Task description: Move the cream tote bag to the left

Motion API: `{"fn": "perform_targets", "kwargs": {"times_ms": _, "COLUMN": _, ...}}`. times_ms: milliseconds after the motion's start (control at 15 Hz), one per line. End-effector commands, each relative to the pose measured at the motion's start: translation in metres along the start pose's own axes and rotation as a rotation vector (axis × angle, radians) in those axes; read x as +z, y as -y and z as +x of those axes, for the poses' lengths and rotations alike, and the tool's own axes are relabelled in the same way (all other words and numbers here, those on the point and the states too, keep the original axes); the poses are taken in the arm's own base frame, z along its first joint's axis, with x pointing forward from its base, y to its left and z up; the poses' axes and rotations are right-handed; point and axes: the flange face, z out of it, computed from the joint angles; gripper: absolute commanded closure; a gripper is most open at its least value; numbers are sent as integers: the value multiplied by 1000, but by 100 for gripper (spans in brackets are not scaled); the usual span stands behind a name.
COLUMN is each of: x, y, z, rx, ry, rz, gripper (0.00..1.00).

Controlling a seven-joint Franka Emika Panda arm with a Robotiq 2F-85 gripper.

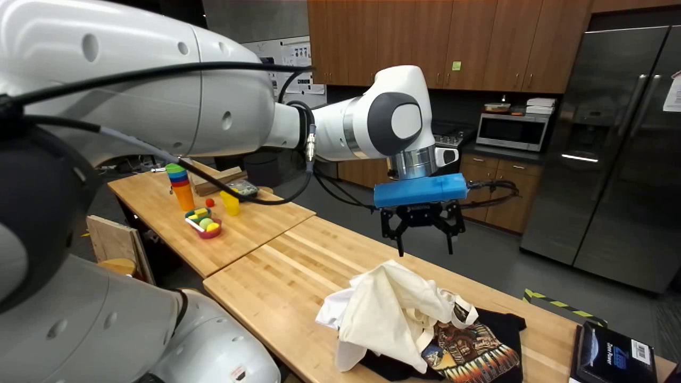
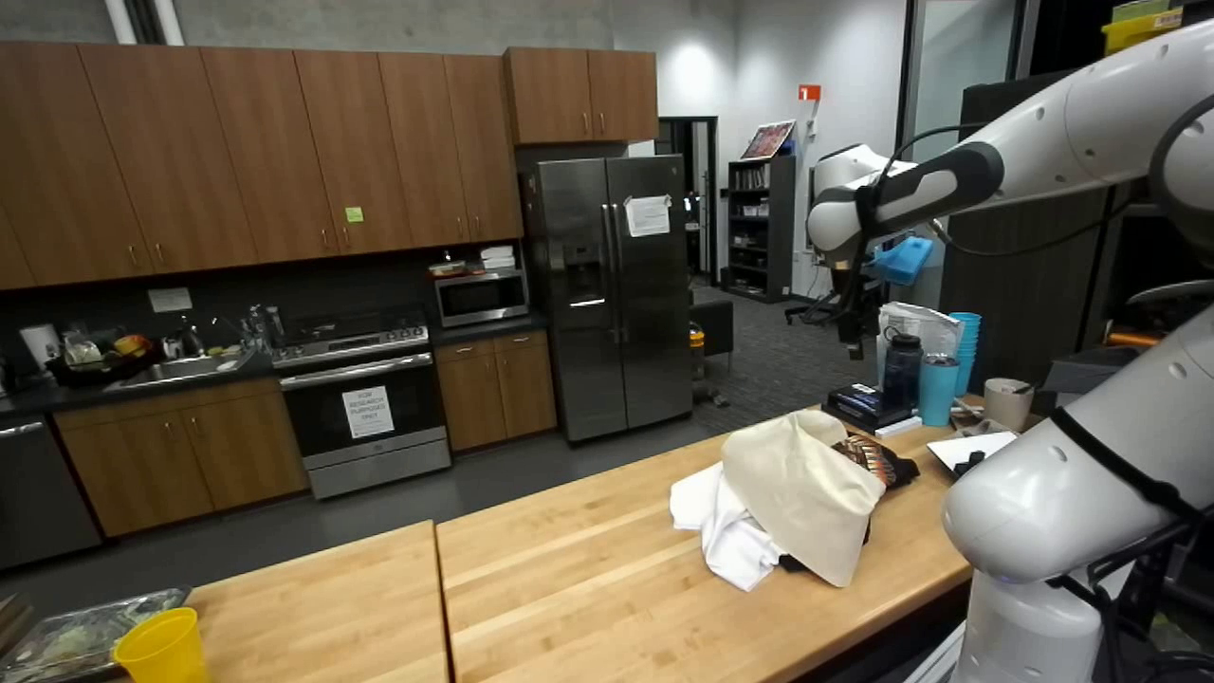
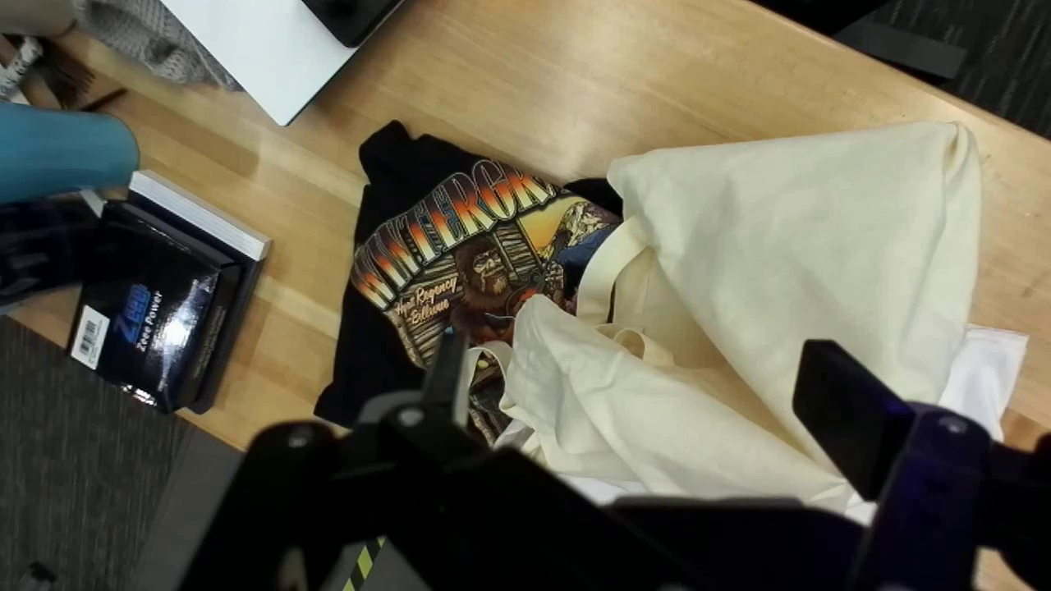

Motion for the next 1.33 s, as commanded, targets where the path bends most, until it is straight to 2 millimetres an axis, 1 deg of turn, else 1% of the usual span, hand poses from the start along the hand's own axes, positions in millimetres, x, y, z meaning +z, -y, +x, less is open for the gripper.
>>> {"fn": "perform_targets", "kwargs": {"times_ms": 0, "x": -1, "y": 0, "z": 0, "rx": 0, "ry": 1, "rz": 1, "gripper": 0}}
{"fn": "perform_targets", "kwargs": {"times_ms": 1133, "x": -1, "y": 0, "z": 0, "rx": 0, "ry": 1, "rz": 1, "gripper": 0}}
{"fn": "perform_targets", "kwargs": {"times_ms": 1200, "x": -4, "y": 0, "z": 6, "rx": 3, "ry": -10, "rz": 58, "gripper": 0}}
{"fn": "perform_targets", "kwargs": {"times_ms": 1267, "x": -10, "y": 0, "z": 16, "rx": -26, "ry": -53, "rz": 154, "gripper": 0}}
